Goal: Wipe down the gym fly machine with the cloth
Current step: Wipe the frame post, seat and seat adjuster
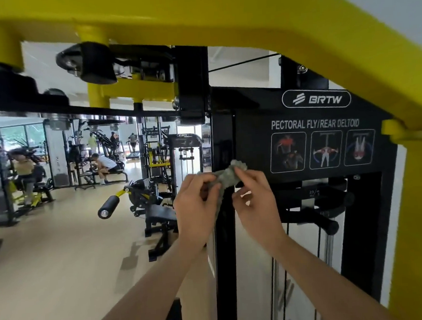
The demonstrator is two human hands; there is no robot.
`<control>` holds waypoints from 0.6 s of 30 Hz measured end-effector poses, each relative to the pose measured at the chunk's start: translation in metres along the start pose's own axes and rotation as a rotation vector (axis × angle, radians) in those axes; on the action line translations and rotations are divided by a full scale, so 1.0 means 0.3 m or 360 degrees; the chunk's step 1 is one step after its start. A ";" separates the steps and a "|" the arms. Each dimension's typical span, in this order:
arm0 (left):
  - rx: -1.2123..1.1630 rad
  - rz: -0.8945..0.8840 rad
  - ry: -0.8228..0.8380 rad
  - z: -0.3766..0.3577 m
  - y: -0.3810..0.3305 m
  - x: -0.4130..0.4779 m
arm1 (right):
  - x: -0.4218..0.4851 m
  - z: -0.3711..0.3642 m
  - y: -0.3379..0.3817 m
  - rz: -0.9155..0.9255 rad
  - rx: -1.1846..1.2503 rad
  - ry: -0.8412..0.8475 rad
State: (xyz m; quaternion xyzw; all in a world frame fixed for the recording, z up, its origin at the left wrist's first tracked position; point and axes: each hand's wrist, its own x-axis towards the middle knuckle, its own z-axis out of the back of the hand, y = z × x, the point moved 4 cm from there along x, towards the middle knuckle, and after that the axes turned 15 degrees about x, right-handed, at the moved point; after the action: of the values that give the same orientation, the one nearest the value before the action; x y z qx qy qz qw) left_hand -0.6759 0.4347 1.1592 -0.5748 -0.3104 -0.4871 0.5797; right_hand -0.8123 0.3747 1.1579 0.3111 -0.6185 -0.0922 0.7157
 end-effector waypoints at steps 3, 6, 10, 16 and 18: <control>-0.0015 -0.0069 -0.0027 0.013 -0.036 0.075 | 0.085 0.009 0.041 0.0060 -0.0168 0.0065; 0.0010 -0.0143 -0.0050 0.019 -0.062 0.143 | 0.162 0.021 0.075 0.0167 -0.0442 0.0117; 0.0055 -0.0230 -0.0063 0.011 -0.077 0.208 | 0.237 0.058 0.103 0.0296 -0.0728 0.0056; 0.0114 -0.0400 -0.0040 -0.005 -0.052 0.161 | 0.189 0.070 0.085 0.0452 -0.0970 0.0115; 0.0114 -0.0460 -0.0035 -0.001 -0.030 0.130 | 0.147 0.072 0.060 0.0468 -0.0974 0.0147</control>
State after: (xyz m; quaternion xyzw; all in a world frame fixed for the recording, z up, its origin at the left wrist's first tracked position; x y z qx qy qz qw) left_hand -0.6712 0.4276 1.1984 -0.5085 -0.4134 -0.5477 0.5202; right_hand -0.8276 0.3588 1.2054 -0.0068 -0.5672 -0.1552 0.8088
